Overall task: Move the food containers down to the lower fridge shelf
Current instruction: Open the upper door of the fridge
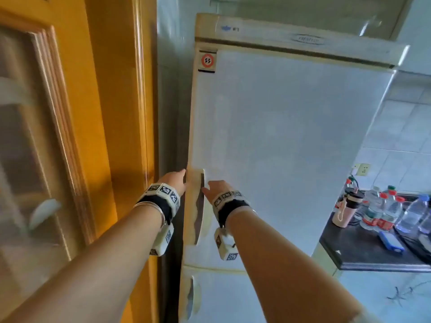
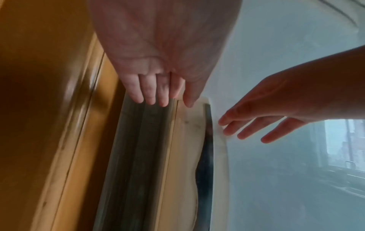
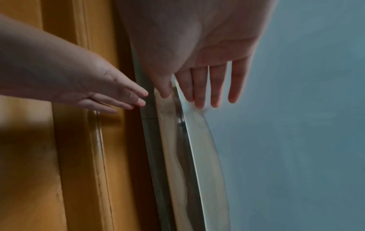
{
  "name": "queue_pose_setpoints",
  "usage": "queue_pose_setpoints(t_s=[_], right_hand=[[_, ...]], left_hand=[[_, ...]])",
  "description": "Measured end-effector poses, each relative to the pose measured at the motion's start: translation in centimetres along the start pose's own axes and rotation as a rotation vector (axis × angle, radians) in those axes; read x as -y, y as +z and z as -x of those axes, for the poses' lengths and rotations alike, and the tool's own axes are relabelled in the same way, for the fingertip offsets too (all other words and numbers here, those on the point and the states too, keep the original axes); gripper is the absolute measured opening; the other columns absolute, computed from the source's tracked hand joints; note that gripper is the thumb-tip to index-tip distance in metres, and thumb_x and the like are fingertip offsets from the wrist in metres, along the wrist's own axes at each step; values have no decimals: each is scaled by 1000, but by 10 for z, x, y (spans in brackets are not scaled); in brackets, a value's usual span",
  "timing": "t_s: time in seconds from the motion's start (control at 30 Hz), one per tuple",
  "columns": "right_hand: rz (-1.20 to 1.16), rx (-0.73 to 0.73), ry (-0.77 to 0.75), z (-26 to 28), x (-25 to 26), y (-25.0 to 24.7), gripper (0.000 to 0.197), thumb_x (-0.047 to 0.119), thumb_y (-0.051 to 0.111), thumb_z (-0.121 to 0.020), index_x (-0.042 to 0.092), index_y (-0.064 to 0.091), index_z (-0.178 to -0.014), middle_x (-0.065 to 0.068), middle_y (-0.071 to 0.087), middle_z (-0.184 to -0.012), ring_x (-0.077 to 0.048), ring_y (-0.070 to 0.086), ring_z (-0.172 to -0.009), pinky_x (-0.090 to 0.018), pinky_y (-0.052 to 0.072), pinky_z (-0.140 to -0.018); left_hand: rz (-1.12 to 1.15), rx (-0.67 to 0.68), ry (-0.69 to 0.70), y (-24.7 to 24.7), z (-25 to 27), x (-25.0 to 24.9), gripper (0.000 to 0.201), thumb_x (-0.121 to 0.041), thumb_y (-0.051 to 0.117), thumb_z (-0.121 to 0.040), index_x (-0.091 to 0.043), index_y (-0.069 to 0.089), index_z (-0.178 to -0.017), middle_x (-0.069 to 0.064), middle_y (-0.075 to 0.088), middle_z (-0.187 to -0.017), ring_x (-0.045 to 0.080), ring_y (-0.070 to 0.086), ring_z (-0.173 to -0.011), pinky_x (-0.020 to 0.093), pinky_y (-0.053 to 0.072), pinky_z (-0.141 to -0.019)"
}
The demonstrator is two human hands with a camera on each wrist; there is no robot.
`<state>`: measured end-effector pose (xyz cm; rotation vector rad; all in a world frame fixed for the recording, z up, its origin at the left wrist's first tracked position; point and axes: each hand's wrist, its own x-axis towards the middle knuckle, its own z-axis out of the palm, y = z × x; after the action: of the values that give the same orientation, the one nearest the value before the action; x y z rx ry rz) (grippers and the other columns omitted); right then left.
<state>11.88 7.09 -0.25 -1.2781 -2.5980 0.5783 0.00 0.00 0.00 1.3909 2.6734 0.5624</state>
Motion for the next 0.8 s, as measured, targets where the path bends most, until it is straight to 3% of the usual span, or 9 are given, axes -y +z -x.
queue_pose_setpoints(t_s=[0.13,0.33,0.43,0.57,0.63,0.8], right_hand=[[-22,50,19,-28,0,18,39,40,43,-96,12,61,-117,-9,66,-118,-26,63,-104,-34,47,-89],[-96,37,-10,-41,1,27,34,30,57,-92,10,54,-120,-10,64,-113,-28,63,-107,-37,49,-90],[-69,-10,-16,-40,-1,31,21,25,50,-96,10,58,-108,-6,61,-91,-25,64,-88,-32,47,-75],[-44,-51,-9,-31,1,31,17,22,47,-96,14,61,-96,3,51,-66,-12,50,-56,-24,39,-57],[-19,-34,-20,-20,1,31,15,23,47,-95,17,61,-95,3,54,-70,-14,54,-59,-26,42,-60],[68,-17,-30,20,0,24,26,20,40,-96,12,62,-106,-10,68,-99,-28,61,-80,-29,43,-68]], left_hand=[[-32,46,-71,14,-16,7,59,-33,44,-96,-16,24,-148,9,38,-151,29,45,-133,39,44,-105],[-44,72,-101,29,-17,17,56,-28,46,-96,-17,28,-147,11,42,-148,29,46,-132,39,42,-105],[-33,67,-102,27,-12,18,56,-28,48,-95,-17,28,-147,11,41,-148,29,46,-133,39,42,-104],[50,40,-77,21,-3,15,59,-27,50,-94,-17,26,-148,10,39,-150,30,44,-134,40,41,-106],[127,31,-55,17,3,13,62,-29,51,-93,-18,24,-148,9,37,-151,30,43,-135,41,40,-107],[291,9,-23,-1,28,-2,68,-35,54,-91,-16,23,-149,8,35,-153,29,38,-138,42,36,-109]])
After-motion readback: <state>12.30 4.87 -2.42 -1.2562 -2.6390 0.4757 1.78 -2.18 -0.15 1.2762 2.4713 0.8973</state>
